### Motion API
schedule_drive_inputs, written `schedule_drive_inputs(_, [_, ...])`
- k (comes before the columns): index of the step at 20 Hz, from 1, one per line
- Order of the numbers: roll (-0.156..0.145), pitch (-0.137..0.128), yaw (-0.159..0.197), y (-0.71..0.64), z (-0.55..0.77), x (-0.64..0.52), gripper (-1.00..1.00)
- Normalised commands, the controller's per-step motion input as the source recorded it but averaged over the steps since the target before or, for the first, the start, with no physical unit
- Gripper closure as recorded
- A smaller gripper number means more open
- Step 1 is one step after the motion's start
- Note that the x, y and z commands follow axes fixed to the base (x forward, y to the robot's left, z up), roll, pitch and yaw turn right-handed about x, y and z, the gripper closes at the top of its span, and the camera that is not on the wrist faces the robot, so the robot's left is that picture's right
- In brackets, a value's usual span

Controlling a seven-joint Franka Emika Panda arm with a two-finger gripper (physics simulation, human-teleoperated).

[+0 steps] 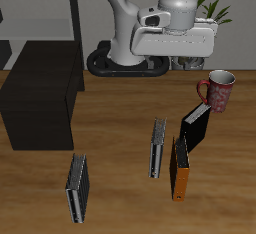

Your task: Place the orange book in the top region of the shelf

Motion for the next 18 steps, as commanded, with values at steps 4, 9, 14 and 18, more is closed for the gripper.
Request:
schedule_drive_inputs(4, [0.004,-0.023,0.005,0.16,0.01,0.22,-1.0])
schedule_drive_inputs(9, [0.031,-0.006,0.016,0.17,-0.12,0.32,-1.0])
schedule_drive_inputs(14, [0.047,-0.024,0.054,0.25,-0.2,0.2,-1.0])
schedule_drive_inputs(18, [0.027,0.007,0.017,0.12,-0.17,0.19,-1.0])
